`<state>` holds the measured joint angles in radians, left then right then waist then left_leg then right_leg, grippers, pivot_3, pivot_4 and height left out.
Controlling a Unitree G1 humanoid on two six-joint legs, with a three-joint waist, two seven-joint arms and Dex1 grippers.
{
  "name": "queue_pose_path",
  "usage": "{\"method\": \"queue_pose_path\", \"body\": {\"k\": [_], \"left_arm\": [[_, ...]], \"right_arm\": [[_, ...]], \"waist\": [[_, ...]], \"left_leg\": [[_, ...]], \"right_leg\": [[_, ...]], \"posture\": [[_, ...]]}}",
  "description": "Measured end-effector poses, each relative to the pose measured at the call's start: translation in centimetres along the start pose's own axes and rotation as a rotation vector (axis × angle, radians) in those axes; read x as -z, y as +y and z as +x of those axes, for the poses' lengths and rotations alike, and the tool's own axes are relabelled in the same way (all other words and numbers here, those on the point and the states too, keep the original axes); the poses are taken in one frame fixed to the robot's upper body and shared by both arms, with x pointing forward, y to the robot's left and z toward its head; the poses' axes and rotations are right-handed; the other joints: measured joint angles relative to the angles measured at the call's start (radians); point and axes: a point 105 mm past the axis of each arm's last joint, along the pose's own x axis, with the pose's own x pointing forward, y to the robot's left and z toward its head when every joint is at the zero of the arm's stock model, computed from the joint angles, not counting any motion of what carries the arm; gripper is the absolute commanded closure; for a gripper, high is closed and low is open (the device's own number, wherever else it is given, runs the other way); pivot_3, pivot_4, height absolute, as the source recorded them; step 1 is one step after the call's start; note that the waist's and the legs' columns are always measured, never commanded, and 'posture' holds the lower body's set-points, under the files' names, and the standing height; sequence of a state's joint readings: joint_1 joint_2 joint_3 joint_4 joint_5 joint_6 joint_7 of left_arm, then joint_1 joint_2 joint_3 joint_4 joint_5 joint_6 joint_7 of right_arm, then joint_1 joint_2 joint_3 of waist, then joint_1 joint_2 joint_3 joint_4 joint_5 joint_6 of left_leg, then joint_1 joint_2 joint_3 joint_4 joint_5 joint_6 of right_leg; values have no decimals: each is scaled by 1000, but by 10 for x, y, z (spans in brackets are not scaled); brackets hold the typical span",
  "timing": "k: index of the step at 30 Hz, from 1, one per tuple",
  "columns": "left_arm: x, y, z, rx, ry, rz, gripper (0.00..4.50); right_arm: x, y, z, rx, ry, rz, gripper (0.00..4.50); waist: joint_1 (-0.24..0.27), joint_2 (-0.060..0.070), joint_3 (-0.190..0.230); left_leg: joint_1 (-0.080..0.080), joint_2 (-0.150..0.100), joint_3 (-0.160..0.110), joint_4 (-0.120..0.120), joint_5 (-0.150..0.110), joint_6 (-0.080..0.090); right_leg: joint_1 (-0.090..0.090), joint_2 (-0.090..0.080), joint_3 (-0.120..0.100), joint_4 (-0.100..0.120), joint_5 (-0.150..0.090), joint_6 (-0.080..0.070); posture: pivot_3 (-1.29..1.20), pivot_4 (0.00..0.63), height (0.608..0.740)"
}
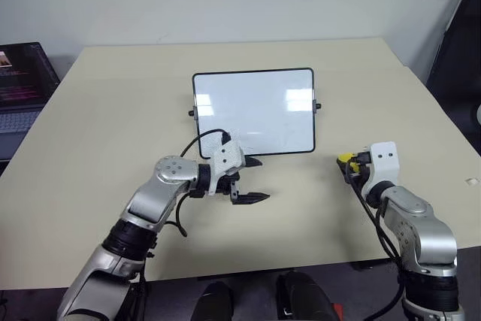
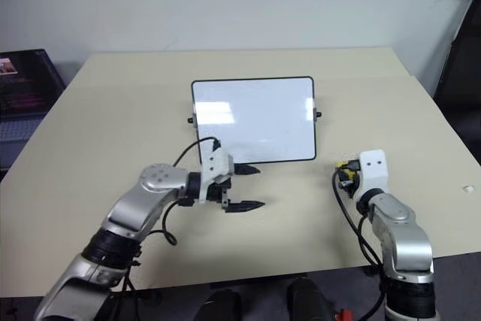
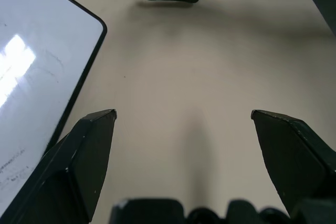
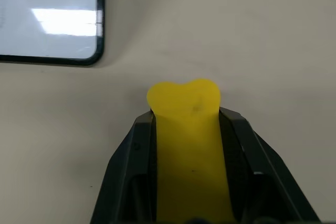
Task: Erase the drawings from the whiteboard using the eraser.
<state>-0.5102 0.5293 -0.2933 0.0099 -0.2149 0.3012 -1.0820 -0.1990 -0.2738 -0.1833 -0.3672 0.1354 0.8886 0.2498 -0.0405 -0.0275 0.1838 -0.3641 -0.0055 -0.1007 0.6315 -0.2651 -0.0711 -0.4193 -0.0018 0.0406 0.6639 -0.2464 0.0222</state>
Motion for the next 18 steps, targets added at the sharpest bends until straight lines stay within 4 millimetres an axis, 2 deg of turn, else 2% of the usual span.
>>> {"method": "queue_pose_path", "body": {"k": [7, 8, 10, 15, 18], "left_arm": [[-16, 0, 12, 23, -38, 37, 0], [-19, 0, 13, 26, -48, 40, 0], [-23, 0, 17, 32, -67, 43, 0], [-25, -1, 20, 34, -78, 26, 0], [-27, -1, 23, 18, -93, 19, 0]], "right_arm": [[-4, -13, 9, 46, 1, 34, 3237], [-4, -15, 9, 53, 2, 41, 2513], [-4, -18, 9, 60, -1, 58, 1964], [-5, -20, 9, 59, -13, 80, 108], [-7, -20, 9, 61, -29, 76, 45]], "waist": [[0, 0, 0], [0, 0, 0], [0, 0, 0], [-2, 0, 0], [-2, 0, 0]], "left_leg": [[0, 0, 0, 0, 0, 0], [0, 0, 0, 0, 0, 0], [0, 0, 0, 0, 0, 0], [0, 0, 0, 0, 0, 0], [0, 0, 0, 0, 0, 0]], "right_leg": [[0, 0, 0, 0, 0, 0], [0, 0, 0, 0, 0, -1], [0, 0, 0, 0, 0, -1], [0, 0, 0, 1, 1, -1], [0, 0, 0, 1, 1, -1]], "posture": [[0, 150, 740], [0, 150, 740], [0, 150, 740], [0, 150, 740], [0, 150, 740]]}}
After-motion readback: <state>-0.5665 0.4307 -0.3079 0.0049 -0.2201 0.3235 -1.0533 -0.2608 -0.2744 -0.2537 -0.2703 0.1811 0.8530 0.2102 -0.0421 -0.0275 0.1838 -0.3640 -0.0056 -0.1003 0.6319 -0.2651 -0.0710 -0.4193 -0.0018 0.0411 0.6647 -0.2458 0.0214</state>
